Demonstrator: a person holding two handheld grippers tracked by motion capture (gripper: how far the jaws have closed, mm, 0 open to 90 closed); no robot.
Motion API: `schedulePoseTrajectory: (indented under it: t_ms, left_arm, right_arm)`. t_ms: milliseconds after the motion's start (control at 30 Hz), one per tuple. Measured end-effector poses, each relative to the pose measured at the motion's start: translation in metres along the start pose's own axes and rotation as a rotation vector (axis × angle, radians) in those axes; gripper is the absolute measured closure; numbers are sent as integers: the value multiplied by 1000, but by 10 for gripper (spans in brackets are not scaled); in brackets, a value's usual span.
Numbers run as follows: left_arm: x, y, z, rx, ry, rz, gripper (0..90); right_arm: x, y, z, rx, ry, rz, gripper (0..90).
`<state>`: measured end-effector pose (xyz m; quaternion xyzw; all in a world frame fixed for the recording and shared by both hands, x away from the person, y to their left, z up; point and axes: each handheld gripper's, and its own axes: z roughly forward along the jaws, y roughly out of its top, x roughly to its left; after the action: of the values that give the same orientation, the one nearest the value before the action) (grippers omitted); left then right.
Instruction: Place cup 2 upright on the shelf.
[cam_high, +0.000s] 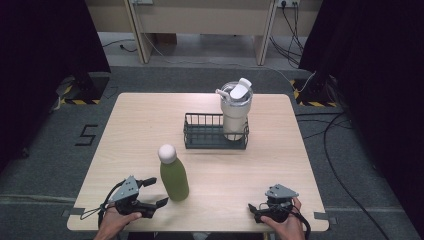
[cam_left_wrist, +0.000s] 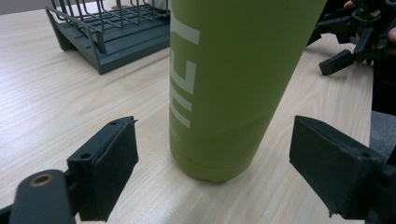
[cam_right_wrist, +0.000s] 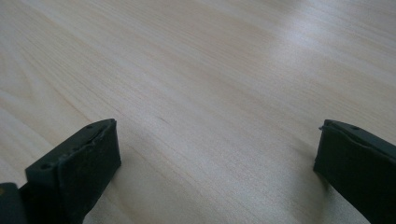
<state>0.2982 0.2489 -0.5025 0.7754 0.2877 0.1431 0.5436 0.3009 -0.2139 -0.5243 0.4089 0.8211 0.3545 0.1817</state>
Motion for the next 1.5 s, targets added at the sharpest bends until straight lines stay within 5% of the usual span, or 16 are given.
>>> schedulePoseTrajectory:
  t_ms: [400, 1133, 1500]
  left_arm:
    - [-6, 11, 11, -53, -8, 5, 150]
    - [-8, 15, 39, -50, -17, 42, 149]
    - [-6, 17, 49, -70, -19, 21, 150]
  right_arm:
    - [0, 0, 0, -1, 1, 0, 5]
    - [0, 0, 0, 0, 0, 4, 5]
    - [0, 0, 0, -1, 0, 4, 5]
